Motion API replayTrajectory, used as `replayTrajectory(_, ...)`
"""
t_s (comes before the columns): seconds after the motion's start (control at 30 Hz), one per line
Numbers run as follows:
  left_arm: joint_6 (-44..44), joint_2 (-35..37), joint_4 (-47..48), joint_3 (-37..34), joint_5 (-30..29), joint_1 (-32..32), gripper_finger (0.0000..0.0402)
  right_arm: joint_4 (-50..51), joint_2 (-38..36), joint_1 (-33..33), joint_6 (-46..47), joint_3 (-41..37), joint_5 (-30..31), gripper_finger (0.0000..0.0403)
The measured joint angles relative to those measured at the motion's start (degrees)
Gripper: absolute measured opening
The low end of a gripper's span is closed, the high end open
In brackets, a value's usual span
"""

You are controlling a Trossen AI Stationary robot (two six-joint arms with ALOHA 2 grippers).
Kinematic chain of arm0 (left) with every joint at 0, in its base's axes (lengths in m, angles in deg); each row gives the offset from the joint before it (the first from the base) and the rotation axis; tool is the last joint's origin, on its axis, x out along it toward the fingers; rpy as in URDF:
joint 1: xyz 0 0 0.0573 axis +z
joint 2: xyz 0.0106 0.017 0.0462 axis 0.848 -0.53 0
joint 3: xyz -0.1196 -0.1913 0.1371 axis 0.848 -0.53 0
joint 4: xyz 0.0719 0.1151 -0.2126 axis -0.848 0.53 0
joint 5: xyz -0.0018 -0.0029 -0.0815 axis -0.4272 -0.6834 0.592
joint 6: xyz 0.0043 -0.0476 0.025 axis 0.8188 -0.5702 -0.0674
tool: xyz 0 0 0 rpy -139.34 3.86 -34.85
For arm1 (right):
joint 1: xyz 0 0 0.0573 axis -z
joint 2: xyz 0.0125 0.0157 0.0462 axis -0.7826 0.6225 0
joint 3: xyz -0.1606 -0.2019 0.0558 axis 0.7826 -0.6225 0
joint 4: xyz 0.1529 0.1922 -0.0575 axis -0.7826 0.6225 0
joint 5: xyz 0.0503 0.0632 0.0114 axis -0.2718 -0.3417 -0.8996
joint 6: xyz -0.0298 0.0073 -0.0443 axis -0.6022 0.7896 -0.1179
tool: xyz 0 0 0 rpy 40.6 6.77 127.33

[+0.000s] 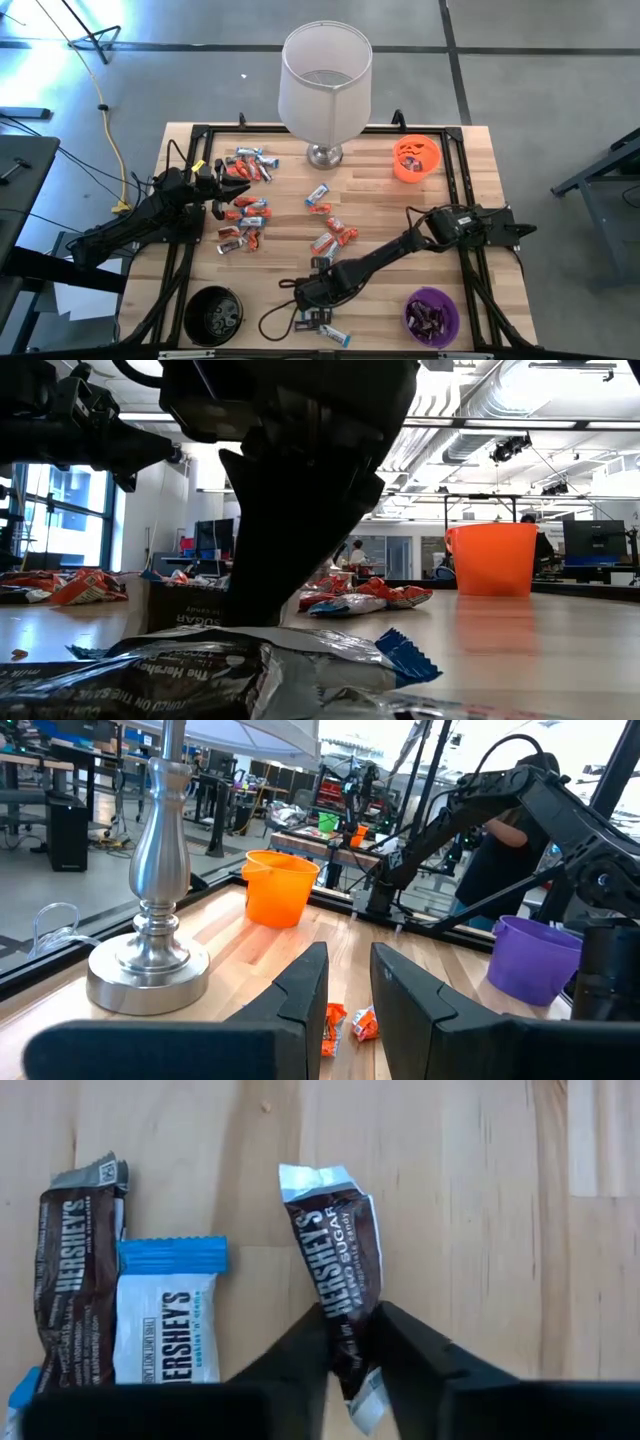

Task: Sort candy
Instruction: Put the brown chocolate bar into the violet bucket

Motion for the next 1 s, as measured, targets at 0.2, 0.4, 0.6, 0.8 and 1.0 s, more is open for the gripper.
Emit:
replayTrajectory(0.2, 0.0, 0.0, 0.0, 0.0, 0.0, 0.0, 0.0064, 0.0, -0.1, 0.0, 0.1, 0.0, 0.0, 0.0015)
replayTrajectory(0.4, 0.0, 0.0, 0.0, 0.0, 0.0, 0.0, 0.0065, 2.7, -0.9, 0.0, 1.0, 1.0, -0.4, 0.002)
replayTrajectory(0.6, 0.0, 0.0, 0.0, 0.0, 0.0, 0.0, 0.0065, 11.0, -3.0, -0.5, 1.1, 5.5, 0.0, 0.0005)
replayTrajectory(0.8, 0.0, 0.0, 0.0, 0.0, 0.0, 0.0, 0.0065, 25.8, -4.5, -1.9, 5.2, 10.5, 2.8, 0.0009)
replayTrajectory(1.0, 0.0, 0.0, 0.0, 0.0, 0.0, 0.0, 0.0064, 40.1, -5.0, -4.1, 12.9, 14.6, 5.0, 0.001)
